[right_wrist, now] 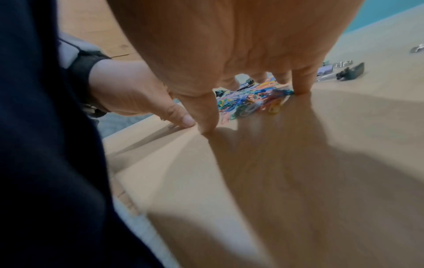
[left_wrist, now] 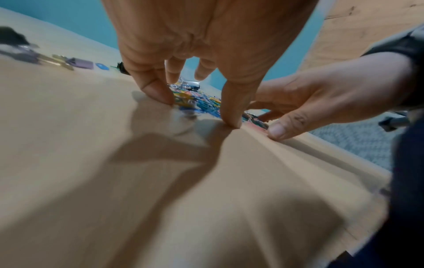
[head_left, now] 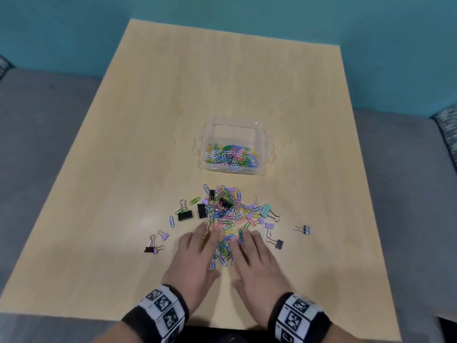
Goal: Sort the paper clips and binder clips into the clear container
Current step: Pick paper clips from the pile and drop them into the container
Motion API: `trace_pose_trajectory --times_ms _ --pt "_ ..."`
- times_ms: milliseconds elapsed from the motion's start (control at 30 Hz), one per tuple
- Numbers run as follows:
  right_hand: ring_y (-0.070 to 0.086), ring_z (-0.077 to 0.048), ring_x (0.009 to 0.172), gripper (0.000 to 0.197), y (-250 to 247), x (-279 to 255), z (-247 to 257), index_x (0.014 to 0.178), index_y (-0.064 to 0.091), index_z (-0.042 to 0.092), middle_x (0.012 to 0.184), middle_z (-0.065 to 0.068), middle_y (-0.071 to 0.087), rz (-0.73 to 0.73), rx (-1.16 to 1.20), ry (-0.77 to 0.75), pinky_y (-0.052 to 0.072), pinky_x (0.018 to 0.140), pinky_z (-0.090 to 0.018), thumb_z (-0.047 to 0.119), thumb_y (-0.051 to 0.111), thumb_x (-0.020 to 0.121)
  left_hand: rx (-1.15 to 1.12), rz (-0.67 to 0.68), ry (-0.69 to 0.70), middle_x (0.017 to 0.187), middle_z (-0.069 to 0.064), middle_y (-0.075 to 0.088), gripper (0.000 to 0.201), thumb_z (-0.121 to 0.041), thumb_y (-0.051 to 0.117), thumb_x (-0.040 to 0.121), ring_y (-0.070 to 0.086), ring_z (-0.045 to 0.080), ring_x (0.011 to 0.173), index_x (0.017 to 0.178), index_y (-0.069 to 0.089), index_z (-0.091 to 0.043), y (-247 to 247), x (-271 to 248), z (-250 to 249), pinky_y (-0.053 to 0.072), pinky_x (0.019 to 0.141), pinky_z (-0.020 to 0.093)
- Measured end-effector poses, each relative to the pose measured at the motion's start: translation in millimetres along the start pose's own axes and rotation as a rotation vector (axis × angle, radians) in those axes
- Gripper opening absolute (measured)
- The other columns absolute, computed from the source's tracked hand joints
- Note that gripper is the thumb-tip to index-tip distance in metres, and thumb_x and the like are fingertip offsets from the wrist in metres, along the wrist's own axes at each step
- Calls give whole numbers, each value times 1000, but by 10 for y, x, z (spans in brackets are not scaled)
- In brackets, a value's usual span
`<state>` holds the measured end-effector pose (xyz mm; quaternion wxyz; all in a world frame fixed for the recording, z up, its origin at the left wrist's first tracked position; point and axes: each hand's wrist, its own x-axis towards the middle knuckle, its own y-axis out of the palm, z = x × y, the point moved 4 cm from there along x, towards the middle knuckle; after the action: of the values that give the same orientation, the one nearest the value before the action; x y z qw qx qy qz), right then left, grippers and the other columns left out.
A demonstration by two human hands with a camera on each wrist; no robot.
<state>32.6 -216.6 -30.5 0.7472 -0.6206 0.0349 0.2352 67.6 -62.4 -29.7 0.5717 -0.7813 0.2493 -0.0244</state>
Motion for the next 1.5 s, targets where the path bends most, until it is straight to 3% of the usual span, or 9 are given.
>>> trace_pose_trajectory --times_ms 100,267,500,600,700,1000,1133,1267,1500 --pt "29 -40 137 76 -22 165 37 144 33 12 152 -17 29 -16 15 37 43 98 -50 35 65 79 -20 -44 -19 125 6 46 86 -34 82 57 37 25 103 133 42 -22 -24 169 -28 51 83 37" --pt "48 -38 112 63 -186 298 69 129 48 9 135 -17 48 -48 -15 9 51 77 -47 15 19 74 -44 -48 -37 105 3 46 43 -17 71 69 40 23 87 108 54 -22 -40 303 -42 47 68 33" --pt "52 -36 82 27 -309 424 60 95 54 10 94 -14 53 7 -35 -48 48 56 -41 10 45 70 22 -54 -10 85 1 45 26 -4 70 67 39 21 72 74 52 -21 -19 375 15 32 53 29" --pt "50 -34 90 58 -386 478 34 99 53 9 101 -14 50 149 -51 -47 48 61 -40 12 85 51 57 -22 1 81 0 47 32 -1 73 60 42 22 67 69 51 -22 -30 389 29 37 50 30" --pt "38 -33 108 58 -408 507 3 114 43 9 118 -15 39 240 -47 -45 44 78 -42 9 77 68 63 -6 4 76 0 46 32 1 74 58 42 22 63 66 52 -21 -45 421 52 37 48 31" --pt "45 -31 94 40 -474 571 -118 106 47 10 107 -12 43 240 9 -61 35 65 -38 -11 50 72 65 88 18 64 -4 47 33 -12 85 55 47 17 52 56 54 -23 -217 499 32 27 47 24" --pt "42 -26 77 31 -521 606 -162 94 46 13 90 -7 40 268 54 -88 37 61 -36 -11 44 75 70 186 -21 86 -1 48 9 -19 55 88 53 22 77 81 62 -17 -267 556 35 40 62 31" --pt "37 -18 62 32 -588 675 -221 74 31 20 75 3 29 303 93 -96 25 50 -30 -10 43 77 -73 271 -39 87 -3 51 17 -22 50 89 55 17 81 83 66 -21 -457 596 40 42 68 28" --pt "52 -23 77 11 -1304 973 -290 83 55 19 87 -3 56 152 300 -70 34 62 -30 11 51 88 -433 220 -147 66 -2 65 11 -16 67 78 61 10 55 68 67 -20 -1161 986 108 49 55 24"
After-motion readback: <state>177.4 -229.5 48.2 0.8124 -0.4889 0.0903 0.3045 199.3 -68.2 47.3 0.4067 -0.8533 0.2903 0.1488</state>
